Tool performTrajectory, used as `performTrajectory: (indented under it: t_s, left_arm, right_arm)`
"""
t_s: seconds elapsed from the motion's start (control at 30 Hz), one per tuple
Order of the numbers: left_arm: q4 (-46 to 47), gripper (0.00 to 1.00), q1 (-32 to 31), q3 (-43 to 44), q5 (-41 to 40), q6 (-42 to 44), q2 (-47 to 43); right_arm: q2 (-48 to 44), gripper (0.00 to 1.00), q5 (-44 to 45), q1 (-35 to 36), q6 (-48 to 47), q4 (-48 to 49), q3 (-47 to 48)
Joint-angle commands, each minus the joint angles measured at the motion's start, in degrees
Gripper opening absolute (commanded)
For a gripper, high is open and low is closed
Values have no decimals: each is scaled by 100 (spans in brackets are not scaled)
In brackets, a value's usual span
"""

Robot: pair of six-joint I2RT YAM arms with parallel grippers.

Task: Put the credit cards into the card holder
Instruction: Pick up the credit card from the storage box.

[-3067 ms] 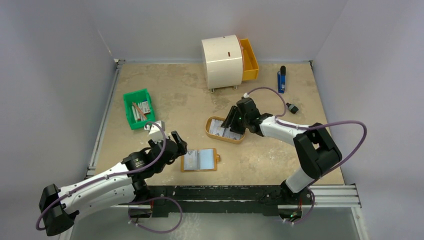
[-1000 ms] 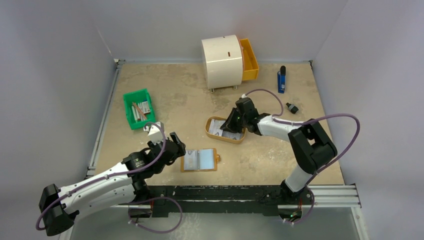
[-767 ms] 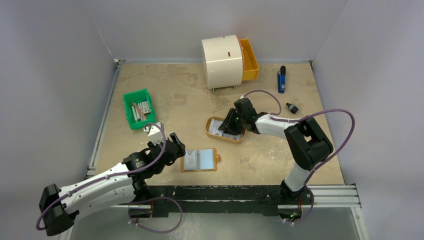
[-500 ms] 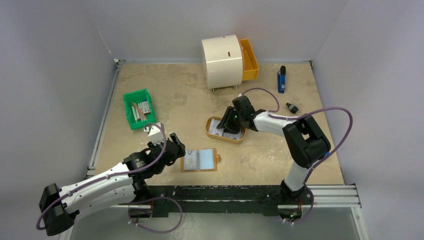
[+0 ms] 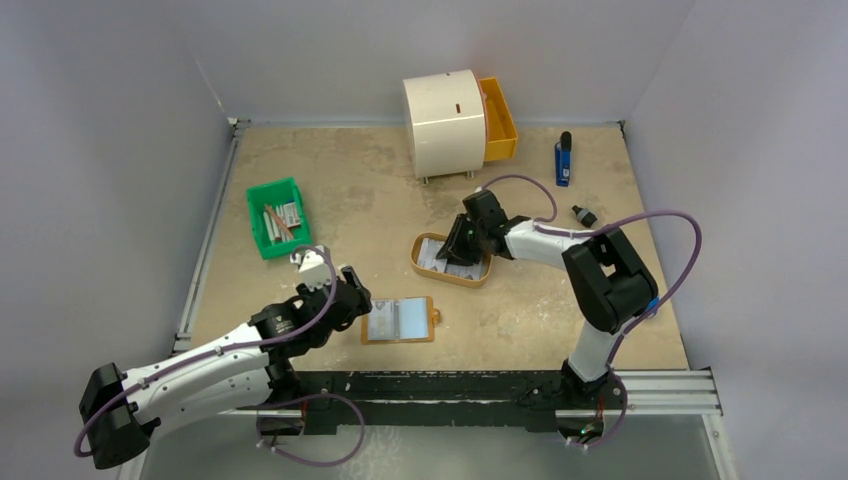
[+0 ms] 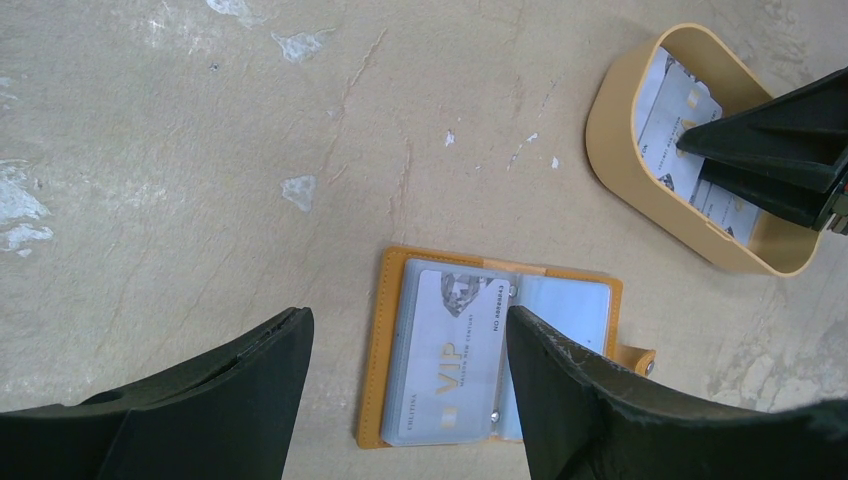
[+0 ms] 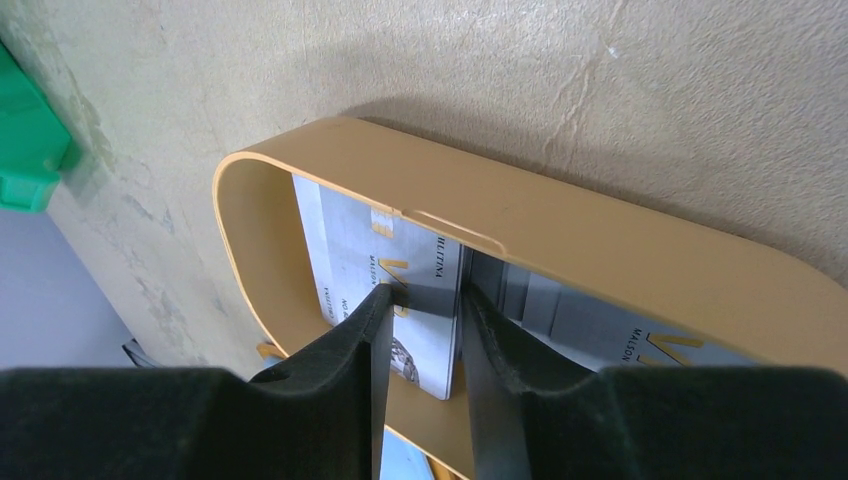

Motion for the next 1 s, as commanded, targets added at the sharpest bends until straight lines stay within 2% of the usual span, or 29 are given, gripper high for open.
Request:
performTrajectory:
  t_s: [0.0, 0.37, 0.97]
  left_arm:
    - [176, 70, -8, 40, -46, -67, -9]
    - [203, 70, -13, 92, -47, -54, 86]
    - [257, 70, -8, 111, -46, -45, 191]
  right_arm:
    - [-206, 33, 223, -1, -16, -329, -142]
    - [-413, 32, 231, -54, -48, -316, -292]
    - [-899, 14, 189, -63, -53, -402, -354]
